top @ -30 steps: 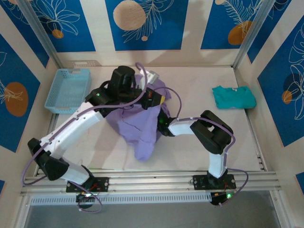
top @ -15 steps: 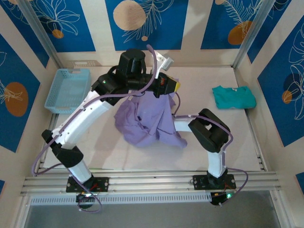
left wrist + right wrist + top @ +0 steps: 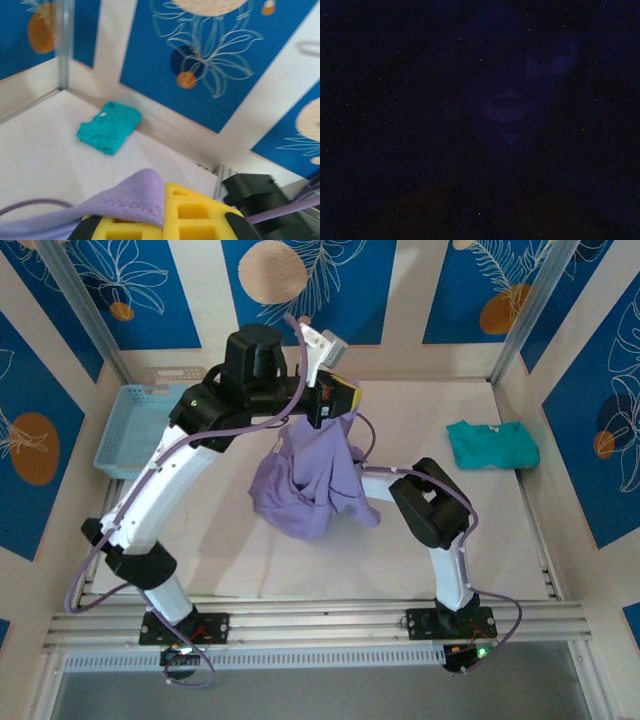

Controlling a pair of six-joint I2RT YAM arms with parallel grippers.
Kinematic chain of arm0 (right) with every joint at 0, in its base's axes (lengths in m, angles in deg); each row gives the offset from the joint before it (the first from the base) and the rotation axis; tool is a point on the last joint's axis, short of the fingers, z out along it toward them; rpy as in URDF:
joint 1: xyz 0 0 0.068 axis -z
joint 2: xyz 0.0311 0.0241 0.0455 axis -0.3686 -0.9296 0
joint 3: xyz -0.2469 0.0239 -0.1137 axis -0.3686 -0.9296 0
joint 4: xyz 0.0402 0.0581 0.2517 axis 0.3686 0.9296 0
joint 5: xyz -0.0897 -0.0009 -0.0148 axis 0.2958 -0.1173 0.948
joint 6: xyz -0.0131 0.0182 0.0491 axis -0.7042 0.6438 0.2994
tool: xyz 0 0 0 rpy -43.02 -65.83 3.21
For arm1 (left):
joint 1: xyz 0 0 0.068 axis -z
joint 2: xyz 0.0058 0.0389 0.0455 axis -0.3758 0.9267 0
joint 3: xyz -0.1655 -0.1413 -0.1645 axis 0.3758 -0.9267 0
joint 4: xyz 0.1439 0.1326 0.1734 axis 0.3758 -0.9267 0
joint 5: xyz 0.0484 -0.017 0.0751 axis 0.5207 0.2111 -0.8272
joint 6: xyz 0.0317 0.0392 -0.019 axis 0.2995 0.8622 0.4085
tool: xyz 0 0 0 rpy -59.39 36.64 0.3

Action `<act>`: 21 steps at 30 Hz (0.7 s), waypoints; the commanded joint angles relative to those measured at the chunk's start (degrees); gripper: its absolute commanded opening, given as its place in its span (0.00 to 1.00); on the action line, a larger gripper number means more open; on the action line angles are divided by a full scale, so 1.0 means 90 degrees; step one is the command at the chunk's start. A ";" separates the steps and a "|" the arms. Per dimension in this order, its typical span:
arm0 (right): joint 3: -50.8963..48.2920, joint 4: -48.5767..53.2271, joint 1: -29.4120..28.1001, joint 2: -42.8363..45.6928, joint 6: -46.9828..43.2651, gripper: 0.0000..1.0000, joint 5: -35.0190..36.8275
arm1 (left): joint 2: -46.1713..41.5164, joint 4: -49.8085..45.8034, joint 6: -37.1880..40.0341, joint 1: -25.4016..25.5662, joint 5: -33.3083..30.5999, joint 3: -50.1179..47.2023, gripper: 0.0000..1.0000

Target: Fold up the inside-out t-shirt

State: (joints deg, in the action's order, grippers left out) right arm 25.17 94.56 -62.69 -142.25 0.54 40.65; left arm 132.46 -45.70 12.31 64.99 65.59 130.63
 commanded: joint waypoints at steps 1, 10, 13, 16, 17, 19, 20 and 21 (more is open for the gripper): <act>-0.0225 0.0799 0.0144 0.0346 -0.0036 0.01 -0.0554 | -0.0842 0.0511 -0.0185 -0.0636 -0.1152 -0.1136 0.00; -0.1235 -0.0322 0.0522 0.2440 0.0213 0.00 -0.2405 | -0.2309 0.1178 -0.0890 -0.2741 -0.2148 -0.3958 0.00; -0.1413 -0.0842 0.0568 0.2679 0.0410 0.00 -0.3068 | -0.2418 0.1507 -0.1026 -0.3028 -0.2152 -0.4603 0.00; -0.1427 -0.1259 0.0591 0.2802 0.0661 0.00 -0.3377 | -0.2298 0.1682 -0.0934 -0.3058 -0.2422 -0.5011 0.00; -0.1428 -0.1370 0.0615 0.2856 0.0724 0.00 -0.3447 | -0.2246 0.1719 -0.0909 -0.3062 -0.2468 -0.5106 0.00; -0.1376 -0.1568 0.0715 0.3002 0.0881 0.00 -0.3721 | -0.2145 0.1822 -0.0863 -0.3093 -0.2500 -0.5300 0.00; -0.1348 -0.1644 0.0759 0.3068 0.0939 0.00 -0.3845 | -0.2096 0.1856 -0.0855 -0.3106 -0.2509 -0.5381 0.00; -0.1299 -0.1688 0.0806 0.3159 0.1004 0.00 -0.3939 | -0.2051 0.1910 -0.0867 -0.3143 -0.2528 -0.5481 0.00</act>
State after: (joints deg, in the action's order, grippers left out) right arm 13.06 84.87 -56.78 -117.59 6.50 11.51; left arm 113.25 -32.06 4.72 37.54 44.81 82.96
